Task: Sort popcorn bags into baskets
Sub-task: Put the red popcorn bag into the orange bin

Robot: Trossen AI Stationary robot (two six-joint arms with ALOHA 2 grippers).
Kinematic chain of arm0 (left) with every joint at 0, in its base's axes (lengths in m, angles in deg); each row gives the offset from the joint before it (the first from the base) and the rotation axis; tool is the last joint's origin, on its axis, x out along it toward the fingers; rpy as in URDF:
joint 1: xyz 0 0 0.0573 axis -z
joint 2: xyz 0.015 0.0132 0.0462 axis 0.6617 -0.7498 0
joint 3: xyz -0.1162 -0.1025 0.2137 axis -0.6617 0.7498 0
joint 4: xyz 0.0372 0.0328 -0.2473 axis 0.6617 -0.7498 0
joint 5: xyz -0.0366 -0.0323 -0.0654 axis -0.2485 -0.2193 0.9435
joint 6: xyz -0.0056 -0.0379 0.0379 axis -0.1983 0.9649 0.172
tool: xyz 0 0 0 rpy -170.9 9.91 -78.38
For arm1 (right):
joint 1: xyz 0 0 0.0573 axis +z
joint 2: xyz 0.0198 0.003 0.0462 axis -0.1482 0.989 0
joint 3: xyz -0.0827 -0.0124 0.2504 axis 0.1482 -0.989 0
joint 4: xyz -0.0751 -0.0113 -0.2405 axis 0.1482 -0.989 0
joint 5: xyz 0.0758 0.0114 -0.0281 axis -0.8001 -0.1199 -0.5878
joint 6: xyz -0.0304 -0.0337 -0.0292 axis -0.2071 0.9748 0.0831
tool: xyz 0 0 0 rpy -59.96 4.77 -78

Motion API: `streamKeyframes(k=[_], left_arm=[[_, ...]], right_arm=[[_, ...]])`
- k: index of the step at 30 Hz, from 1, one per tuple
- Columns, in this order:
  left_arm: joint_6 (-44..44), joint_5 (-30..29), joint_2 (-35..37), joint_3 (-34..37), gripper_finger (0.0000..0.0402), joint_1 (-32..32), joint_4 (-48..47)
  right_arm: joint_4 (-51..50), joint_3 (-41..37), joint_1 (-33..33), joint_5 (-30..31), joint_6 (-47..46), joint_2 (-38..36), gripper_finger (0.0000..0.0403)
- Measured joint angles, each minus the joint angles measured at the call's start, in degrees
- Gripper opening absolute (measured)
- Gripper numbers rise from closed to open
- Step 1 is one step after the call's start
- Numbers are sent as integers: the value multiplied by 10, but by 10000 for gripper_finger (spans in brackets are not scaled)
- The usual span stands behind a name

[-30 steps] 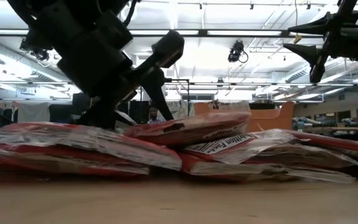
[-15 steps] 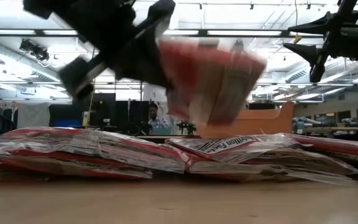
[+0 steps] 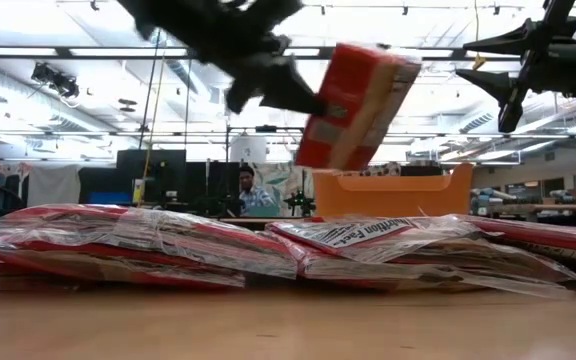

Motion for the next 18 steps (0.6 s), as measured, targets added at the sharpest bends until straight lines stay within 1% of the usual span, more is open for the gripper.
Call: streamKeyframes(k=[6,11,18], left_arm=[[0,-4,-62,-105,4,-50,-64],[-1,-27,-102,-173,5,-80,-84],[-6,-32,-168,-252,5,-111,-84]], right_arm=[[0,0,0,0,0,0,170],[3,0,0,0,0,1,170],[4,0,0,0,0,2,170]])
